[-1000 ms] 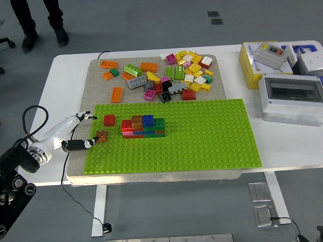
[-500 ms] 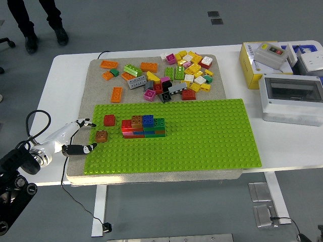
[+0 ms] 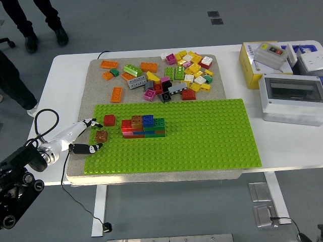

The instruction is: Pick up the brick,pile it on top of brick,press brick,pick up the brick,pile it on top of brick,press brick

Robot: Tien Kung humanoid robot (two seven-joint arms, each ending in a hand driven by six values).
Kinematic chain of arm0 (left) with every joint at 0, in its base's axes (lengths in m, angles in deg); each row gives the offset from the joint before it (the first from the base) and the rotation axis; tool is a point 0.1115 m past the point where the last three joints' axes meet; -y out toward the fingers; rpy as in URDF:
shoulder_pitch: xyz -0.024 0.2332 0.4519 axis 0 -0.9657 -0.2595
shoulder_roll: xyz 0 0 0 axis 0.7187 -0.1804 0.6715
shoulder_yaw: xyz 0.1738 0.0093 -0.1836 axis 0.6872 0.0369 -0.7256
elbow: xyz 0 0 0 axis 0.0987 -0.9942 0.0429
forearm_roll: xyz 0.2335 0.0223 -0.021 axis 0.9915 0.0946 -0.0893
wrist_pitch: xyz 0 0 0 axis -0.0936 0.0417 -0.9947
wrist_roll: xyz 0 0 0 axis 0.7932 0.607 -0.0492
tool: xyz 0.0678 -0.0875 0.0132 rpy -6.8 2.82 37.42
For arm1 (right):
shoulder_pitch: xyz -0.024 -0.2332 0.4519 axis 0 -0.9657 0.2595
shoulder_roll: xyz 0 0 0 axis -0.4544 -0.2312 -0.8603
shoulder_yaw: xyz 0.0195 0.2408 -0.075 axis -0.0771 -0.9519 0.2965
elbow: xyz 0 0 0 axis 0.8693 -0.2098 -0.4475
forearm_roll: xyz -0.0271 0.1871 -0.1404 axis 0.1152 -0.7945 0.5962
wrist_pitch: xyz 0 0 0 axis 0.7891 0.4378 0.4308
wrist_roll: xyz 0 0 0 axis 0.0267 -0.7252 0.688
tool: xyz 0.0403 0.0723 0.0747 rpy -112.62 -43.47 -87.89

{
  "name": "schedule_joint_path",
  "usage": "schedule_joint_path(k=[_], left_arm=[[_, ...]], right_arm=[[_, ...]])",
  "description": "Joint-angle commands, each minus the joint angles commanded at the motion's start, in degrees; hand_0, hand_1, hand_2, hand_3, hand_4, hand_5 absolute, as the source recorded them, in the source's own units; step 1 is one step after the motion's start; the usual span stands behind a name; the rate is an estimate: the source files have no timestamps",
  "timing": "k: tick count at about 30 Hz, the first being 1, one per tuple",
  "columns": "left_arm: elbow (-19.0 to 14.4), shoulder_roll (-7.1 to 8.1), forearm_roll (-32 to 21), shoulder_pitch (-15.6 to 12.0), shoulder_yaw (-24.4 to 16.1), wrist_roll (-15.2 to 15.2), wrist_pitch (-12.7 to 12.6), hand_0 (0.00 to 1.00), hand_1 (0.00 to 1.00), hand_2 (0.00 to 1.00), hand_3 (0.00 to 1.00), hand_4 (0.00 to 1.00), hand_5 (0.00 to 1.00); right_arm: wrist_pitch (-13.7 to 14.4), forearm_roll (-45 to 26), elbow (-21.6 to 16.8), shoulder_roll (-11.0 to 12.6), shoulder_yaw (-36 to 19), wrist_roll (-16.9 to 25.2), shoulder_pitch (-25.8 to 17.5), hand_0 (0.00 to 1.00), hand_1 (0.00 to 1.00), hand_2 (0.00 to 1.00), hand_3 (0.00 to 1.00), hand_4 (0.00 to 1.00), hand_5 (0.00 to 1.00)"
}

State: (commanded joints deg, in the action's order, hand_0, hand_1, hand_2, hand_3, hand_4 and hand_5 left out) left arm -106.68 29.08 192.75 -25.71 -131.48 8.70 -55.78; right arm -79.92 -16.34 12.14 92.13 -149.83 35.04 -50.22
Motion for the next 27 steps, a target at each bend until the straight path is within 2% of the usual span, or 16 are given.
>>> schedule_joint_path(k=[1,2,7,8,13,14,27], left_arm=[[0.1,-0.01,0.0,0.0,0.0,0.0,0.0,0.993,0.986,0.998,0.797,0.701,0.25],[0.2,-0.03,-0.1,0.1,0.1,0.0,0.0,0.992,0.986,0.998,0.707,0.654,0.202],[0.8,-0.14,0.1,0.5,0.4,0.2,0.2,0.992,0.986,0.998,0.707,0.654,0.202],[0.9,-0.16,0.1,0.5,0.5,0.2,0.3,0.99,0.986,0.998,0.586,0.498,0.123],[1.4,-0.27,0.1,0.9,0.7,0.2,0.2,0.99,0.986,0.998,0.586,0.498,0.123],[1.4,-0.28,0.1,0.9,0.7,0.1,0.2,0.989,0.986,0.998,0.565,0.462,0.118],[1.8,-0.44,-1.2,1.0,0.9,-0.6,-0.4,0.986,0.985,0.998,0.556,0.455,0.113]], right_arm=[[0.0,0.0,0.0,0.0,0.0,0.0,0.0,0.738,0.699,0.714,0.785,0.637,0.998],[0.0,0.0,0.0,0.0,0.0,0.0,0.0,0.739,0.699,0.714,0.785,0.637,0.998],[0.1,-0.2,0.0,0.0,0.0,0.1,-0.1,0.739,0.699,0.714,0.785,0.637,0.998],[0.1,-0.2,0.0,0.0,0.0,0.1,-0.1,0.74,0.699,0.713,0.786,0.636,0.998],[0.1,-0.3,0.0,-0.1,0.2,0.1,-0.1,0.74,0.699,0.713,0.786,0.636,0.998],[0.1,-0.3,0.0,-0.1,0.2,0.1,-0.1,0.739,0.699,0.713,0.786,0.638,0.998],[0.2,-0.5,0.0,-0.1,0.4,0.1,-0.2,0.739,0.7,0.713,0.786,0.643,0.998]])
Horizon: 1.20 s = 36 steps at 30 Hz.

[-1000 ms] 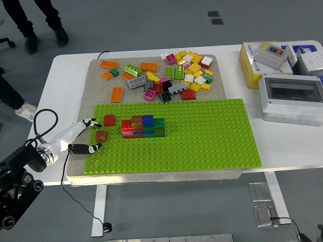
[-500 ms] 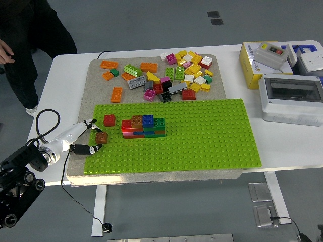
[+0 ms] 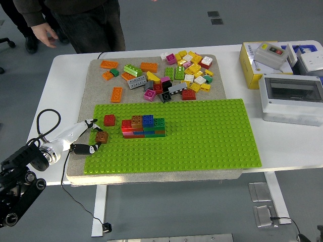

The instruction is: Pick up the brick,pile it on top of brick,press brick,pick up the brick,pile it on top of brick,press brick

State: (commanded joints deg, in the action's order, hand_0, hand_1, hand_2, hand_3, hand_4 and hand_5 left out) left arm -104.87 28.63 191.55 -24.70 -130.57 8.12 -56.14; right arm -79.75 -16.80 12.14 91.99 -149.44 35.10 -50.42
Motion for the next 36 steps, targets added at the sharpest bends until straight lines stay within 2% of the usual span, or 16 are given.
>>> schedule_joint_path(k=[4,5,13,19,36], left_arm=[[-0.8,-0.11,-1.0,-0.5,-1.1,0.2,0.3,0.986,0.985,0.998,0.556,0.455,0.113],[-1.3,-0.14,-1.1,-0.7,-1.7,0.4,0.5,0.985,0.985,0.998,0.515,0.479,0.12],[-8.0,0.19,-1.1,-2.2,-5.7,3.3,2.8,0.985,0.986,0.998,0.508,0.509,0.127],[-11.0,0.32,-1.1,-2.4,-6.4,5.3,4.4,0.983,0.985,0.998,0.503,0.536,0.135],[-9.7,-2.31,-1.0,0.5,-3.9,6.9,5.2,0.982,0.984,0.993,0.502,0.591,0.155]], right_arm=[[0.0,0.0,0.0,0.1,-0.1,0.1,0.0,0.739,0.7,0.713,0.786,0.643,0.998],[0.0,0.0,0.0,0.1,-0.1,0.1,0.1,0.738,0.699,0.714,0.786,0.644,0.998],[0.0,0.5,0.0,0.3,-0.6,0.1,0.1,0.738,0.699,0.714,0.786,0.645,0.998],[-0.1,1.8,0.0,0.5,-1.4,0.0,0.3,0.738,0.699,0.714,0.787,0.646,0.998],[-0.1,3.0,0.0,0.4,-2.4,0.3,0.1,0.733,0.698,0.712,0.785,0.647,0.998]])
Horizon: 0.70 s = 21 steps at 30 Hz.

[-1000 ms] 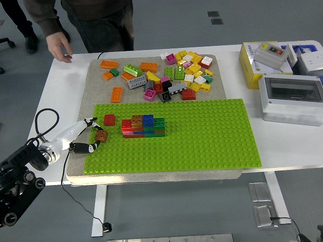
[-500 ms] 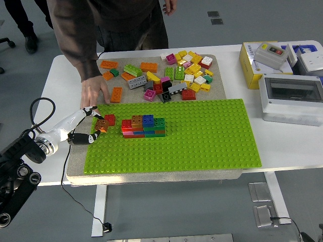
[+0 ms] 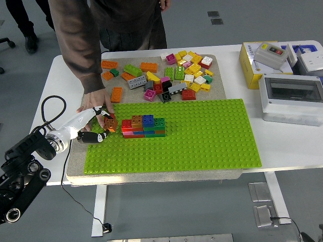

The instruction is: Pick up the brick,pile it on top of brick,press brick,pick up the brick,pile it on top of brick,press brick

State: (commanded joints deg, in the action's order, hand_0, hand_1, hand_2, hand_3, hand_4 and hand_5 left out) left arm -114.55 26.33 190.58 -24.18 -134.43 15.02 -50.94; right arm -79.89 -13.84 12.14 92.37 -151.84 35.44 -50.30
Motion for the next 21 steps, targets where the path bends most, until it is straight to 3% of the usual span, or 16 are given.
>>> schedule_joint_path(k=[21], left_arm=[[-1.7,-1.66,-0.9,1.8,0.2,2.5,1.3,0.986,0.983,0.985,0.516,0.647,0.214]], right_arm=[[0.4,-0.5,0.0,0.2,0.5,0.2,0.0,0.733,0.698,0.708,0.785,0.643,0.998]])
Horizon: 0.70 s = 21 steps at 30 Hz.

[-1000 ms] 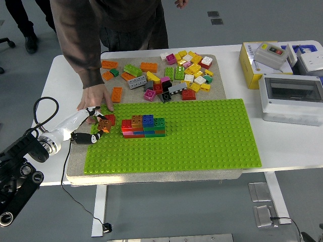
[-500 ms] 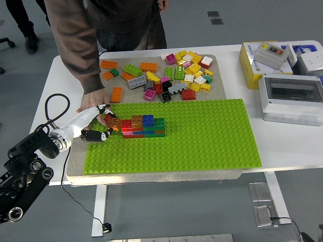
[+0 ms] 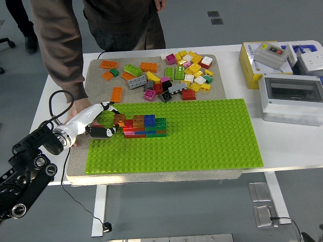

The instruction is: Pick up the brick,pile it on top of brick,press brick,pick up the brick,pile it on top of brick,press brick

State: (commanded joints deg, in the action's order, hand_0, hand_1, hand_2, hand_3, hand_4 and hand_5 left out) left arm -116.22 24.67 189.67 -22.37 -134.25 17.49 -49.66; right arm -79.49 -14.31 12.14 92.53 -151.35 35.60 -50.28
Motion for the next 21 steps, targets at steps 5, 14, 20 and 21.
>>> schedule_joint_path(k=[5,14,20,21], left_arm=[[-0.8,-0.09,0.0,0.2,0.0,0.8,0.4,0.986,0.983,0.98,0.516,0.661,0.218],[-0.1,-0.38,-0.6,0.5,1.2,0.9,0.6,0.987,0.981,0.978,0.518,0.661,0.213],[0.5,-0.66,-1.1,0.9,2.0,0.7,0.4,0.989,0.981,0.978,0.517,0.668,0.223],[0.6,-0.71,-1.2,0.9,2.1,0.6,0.3,0.99,0.981,0.978,0.521,0.673,0.237]], right_arm=[[0.1,0.0,0.0,0.1,0.0,0.1,0.0,0.732,0.698,0.702,0.784,0.643,0.998],[0.2,0.1,0.0,0.1,-0.1,0.1,0.1,0.731,0.698,0.7,0.783,0.641,0.998],[0.3,0.0,0.0,0.1,0.0,0.1,0.1,0.731,0.698,0.699,0.782,0.639,0.998],[0.3,0.0,0.0,0.1,0.1,0.1,0.1,0.733,0.698,0.697,0.782,0.635,0.998]])
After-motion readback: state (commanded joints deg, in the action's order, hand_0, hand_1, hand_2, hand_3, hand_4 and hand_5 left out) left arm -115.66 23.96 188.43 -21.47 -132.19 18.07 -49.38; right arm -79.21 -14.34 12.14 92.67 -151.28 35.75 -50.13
